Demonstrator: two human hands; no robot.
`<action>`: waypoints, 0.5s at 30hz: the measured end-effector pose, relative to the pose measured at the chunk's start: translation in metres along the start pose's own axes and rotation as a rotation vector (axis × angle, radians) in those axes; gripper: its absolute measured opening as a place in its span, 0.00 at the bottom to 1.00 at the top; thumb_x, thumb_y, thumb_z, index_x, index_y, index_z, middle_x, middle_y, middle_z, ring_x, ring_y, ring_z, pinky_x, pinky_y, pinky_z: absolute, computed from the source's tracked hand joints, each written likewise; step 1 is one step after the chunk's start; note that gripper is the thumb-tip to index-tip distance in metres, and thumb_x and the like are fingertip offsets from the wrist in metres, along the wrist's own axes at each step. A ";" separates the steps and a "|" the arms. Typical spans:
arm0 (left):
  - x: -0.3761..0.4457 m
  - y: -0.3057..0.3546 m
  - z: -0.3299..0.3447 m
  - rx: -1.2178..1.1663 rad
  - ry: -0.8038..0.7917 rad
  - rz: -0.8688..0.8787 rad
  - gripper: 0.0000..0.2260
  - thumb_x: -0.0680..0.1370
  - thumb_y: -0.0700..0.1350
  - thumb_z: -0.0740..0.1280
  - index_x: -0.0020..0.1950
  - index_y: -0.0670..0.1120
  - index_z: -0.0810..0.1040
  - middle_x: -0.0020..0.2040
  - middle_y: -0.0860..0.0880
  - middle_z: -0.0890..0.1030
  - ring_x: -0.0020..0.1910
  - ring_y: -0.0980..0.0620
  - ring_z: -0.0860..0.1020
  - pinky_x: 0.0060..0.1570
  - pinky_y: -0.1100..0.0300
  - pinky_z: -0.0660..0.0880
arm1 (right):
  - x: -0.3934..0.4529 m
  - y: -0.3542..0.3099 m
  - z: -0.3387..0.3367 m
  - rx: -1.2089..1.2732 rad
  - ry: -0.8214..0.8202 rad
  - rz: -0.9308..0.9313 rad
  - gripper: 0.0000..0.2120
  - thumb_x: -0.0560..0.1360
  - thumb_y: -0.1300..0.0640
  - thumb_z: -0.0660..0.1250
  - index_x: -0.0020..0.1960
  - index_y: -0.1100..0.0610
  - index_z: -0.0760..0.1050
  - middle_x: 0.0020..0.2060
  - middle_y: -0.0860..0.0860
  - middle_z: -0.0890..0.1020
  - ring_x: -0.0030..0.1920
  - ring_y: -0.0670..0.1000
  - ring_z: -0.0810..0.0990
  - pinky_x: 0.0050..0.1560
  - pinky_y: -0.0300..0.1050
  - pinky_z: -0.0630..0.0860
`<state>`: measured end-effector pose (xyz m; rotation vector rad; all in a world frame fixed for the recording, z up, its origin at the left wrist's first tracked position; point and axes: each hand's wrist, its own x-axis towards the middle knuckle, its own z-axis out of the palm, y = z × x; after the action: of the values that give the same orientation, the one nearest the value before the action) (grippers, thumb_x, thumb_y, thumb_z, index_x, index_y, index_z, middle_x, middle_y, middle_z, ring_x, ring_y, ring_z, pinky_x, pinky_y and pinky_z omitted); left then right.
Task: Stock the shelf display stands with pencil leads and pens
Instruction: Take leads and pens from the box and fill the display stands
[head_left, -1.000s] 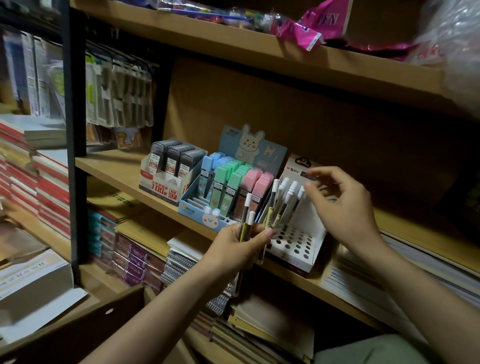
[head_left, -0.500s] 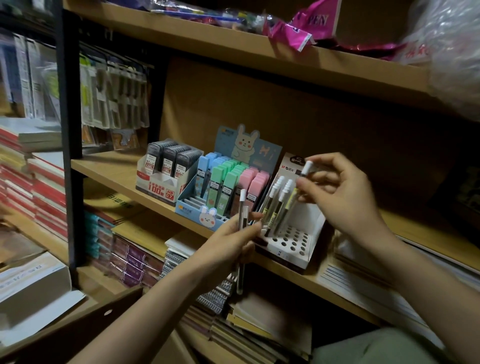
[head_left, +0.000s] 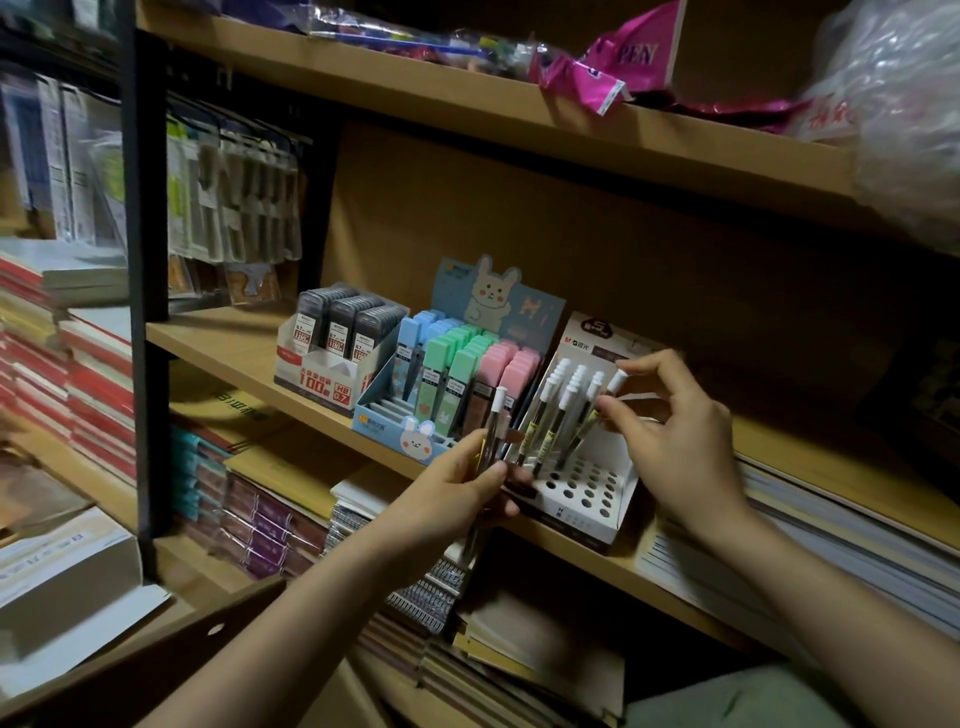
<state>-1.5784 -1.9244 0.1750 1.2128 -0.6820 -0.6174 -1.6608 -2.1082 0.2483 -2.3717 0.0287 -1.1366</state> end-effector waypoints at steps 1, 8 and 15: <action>0.001 -0.002 0.000 0.023 0.006 0.001 0.11 0.83 0.39 0.57 0.64 0.46 0.72 0.58 0.38 0.79 0.42 0.52 0.78 0.41 0.66 0.76 | 0.000 0.000 0.000 0.007 -0.004 0.001 0.14 0.73 0.60 0.72 0.55 0.49 0.73 0.45 0.42 0.80 0.44 0.36 0.82 0.41 0.31 0.79; 0.005 -0.008 0.002 0.040 0.056 0.001 0.13 0.82 0.40 0.59 0.62 0.54 0.75 0.57 0.42 0.80 0.42 0.52 0.80 0.45 0.62 0.78 | 0.014 0.001 0.010 -0.033 -0.032 0.065 0.10 0.73 0.61 0.73 0.49 0.51 0.76 0.45 0.44 0.81 0.45 0.38 0.80 0.40 0.22 0.72; 0.006 -0.012 0.003 0.117 0.097 -0.016 0.15 0.82 0.40 0.60 0.66 0.52 0.73 0.58 0.44 0.79 0.45 0.53 0.77 0.40 0.65 0.74 | 0.015 0.013 0.015 -0.026 -0.050 0.100 0.02 0.77 0.56 0.68 0.47 0.55 0.78 0.48 0.50 0.79 0.45 0.47 0.82 0.38 0.36 0.81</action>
<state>-1.5776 -1.9334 0.1644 1.3489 -0.6341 -0.5346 -1.6381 -2.1167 0.2454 -2.3923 0.1442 -1.0355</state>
